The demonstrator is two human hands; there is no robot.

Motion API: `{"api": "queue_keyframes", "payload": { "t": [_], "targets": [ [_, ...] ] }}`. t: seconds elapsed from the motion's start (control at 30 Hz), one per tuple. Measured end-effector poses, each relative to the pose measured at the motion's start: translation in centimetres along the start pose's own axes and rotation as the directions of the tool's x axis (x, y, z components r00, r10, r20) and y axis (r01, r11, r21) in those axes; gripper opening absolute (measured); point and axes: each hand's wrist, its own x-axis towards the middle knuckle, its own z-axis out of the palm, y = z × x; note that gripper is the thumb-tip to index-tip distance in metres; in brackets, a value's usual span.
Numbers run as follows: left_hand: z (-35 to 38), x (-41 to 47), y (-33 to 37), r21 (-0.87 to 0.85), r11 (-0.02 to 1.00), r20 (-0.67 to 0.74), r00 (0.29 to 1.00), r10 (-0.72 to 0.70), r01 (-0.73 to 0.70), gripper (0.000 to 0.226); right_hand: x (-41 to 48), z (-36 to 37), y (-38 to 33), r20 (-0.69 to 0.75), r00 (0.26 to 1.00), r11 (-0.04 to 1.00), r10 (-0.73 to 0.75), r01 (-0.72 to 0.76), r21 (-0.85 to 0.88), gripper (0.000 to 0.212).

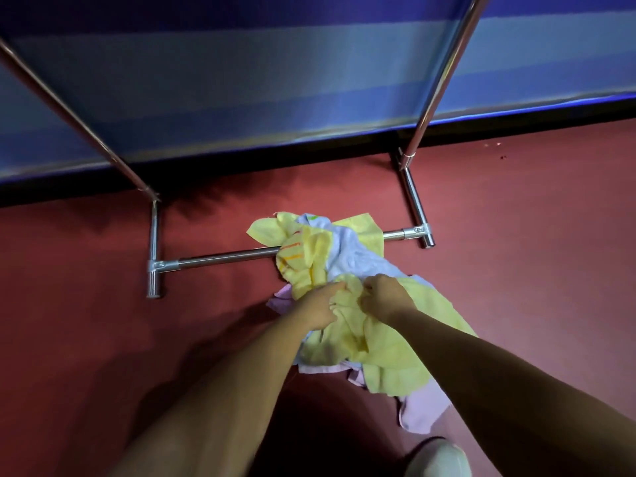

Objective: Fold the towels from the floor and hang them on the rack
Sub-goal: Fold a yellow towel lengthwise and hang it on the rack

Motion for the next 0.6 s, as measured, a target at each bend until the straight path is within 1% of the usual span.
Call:
{"api": "queue_keyframes", "payload": {
  "t": [0.03, 0.1, 0.13, 0.17, 0.23, 0.33, 0.43, 0.5, 0.57, 0.6],
  "targets": [
    [0.5, 0.1, -0.4, -0.026, 1.000, -0.059, 0.998, 0.002, -0.004, 0.057, 0.0, -0.2, 0.1, -0.011, 1.000, 0.999, 0.003, -0.002, 0.053, 0.027],
    [0.7, 0.0, -0.4, -0.137, 0.990, -0.209, 0.978, -0.020, -0.009, 0.036, -0.2, -1.3, 0.1, -0.016, 0.999, 0.994, -0.029, 0.031, 0.109, 0.014],
    [0.4, -0.3, -0.3, -0.203, 0.979, -0.262, 0.964, -0.039, -0.015, 0.025, -0.2, -2.1, 0.0, -0.017, 0.999, 0.992, -0.039, 0.041, 0.122, 0.013],
    [-0.2, -0.7, 0.1, -0.250, 0.968, -0.305, 0.951, -0.050, -0.029, 0.018, -0.4, -3.1, -0.2, -0.020, 0.999, 0.989, -0.034, 0.036, 0.143, 0.017],
    [-2.1, -1.9, 1.6, -0.265, 0.962, -0.358, 0.933, -0.038, -0.062, 0.011, -0.9, -5.3, -1.1, -0.049, 0.998, 0.980, -0.046, 0.055, 0.192, 0.021],
    [-5.6, -4.8, 4.8, -0.269, 0.954, -0.397, 0.918, 0.012, -0.129, 0.005, -3.1, -9.2, -3.7, -0.091, 0.993, 0.943, -0.078, 0.103, 0.316, 0.022],
    [-9.0, -8.7, 7.7, -0.265, 0.947, -0.470, 0.882, 0.037, -0.182, 0.018, -7.3, -13.0, -6.9, -0.116, 0.984, 0.905, -0.138, 0.172, 0.390, 0.022],
    [-11.2, -11.8, 9.9, -0.293, 0.924, -0.522, 0.850, 0.061, -0.246, 0.024, -10.7, -15.3, -8.9, -0.177, 0.968, 0.867, -0.177, 0.238, 0.438, 0.027],
    [-13.3, -15.7, 12.4, -0.345, 0.887, -0.566, 0.822, 0.063, -0.306, 0.023, -14.4, -17.4, -10.9, -0.263, 0.945, 0.798, -0.196, 0.309, 0.517, 0.035],
    [-14.2, -17.8, 13.7, -0.373, 0.864, -0.588, 0.807, 0.062, -0.338, 0.021, -16.1, -18.3, -11.8, -0.309, 0.929, 0.756, -0.202, 0.349, 0.554, 0.035]
  ]
}}
